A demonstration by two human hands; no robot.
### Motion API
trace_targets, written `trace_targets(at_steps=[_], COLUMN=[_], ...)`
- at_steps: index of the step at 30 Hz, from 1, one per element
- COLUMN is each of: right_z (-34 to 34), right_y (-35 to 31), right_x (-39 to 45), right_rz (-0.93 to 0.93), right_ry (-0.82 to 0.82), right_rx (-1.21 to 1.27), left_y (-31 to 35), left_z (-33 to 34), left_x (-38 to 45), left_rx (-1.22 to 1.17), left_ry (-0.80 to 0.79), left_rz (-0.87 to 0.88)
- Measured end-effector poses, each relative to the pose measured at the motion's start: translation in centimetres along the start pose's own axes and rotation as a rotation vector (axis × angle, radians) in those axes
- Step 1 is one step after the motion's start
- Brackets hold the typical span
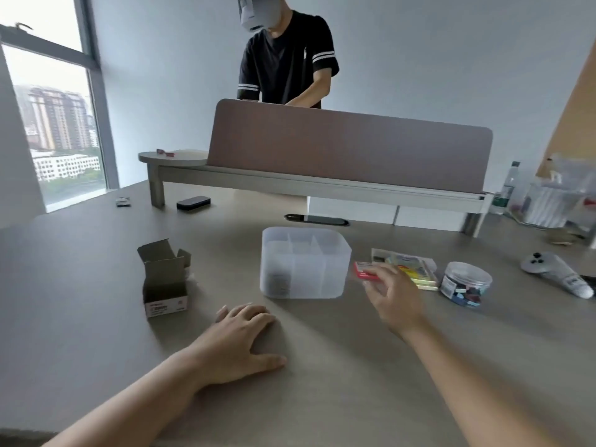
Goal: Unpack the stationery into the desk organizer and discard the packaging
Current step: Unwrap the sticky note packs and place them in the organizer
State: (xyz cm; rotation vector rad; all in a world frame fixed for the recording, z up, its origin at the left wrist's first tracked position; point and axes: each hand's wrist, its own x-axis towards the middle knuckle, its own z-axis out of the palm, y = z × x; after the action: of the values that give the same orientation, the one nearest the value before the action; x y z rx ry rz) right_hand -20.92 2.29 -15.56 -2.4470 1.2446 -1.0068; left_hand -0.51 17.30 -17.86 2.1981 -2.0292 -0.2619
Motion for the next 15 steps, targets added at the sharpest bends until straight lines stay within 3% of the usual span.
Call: trace_targets(at_steps=[6, 15], right_z=[-0.7, 0.1], right_y=[7.1, 9.7], right_x=[-0.5, 3.9], right_rz=[0.215, 0.235], right_ry=[-0.236, -0.182], right_rx=[-0.231, -0.340], left_y=[3.1, 2.5], left_z=[0.6, 1.2], left_x=[5.0, 6.6], left_rx=[0.070, 0.071], left_ry=[0.001, 0.060], left_rz=[0.067, 0.067])
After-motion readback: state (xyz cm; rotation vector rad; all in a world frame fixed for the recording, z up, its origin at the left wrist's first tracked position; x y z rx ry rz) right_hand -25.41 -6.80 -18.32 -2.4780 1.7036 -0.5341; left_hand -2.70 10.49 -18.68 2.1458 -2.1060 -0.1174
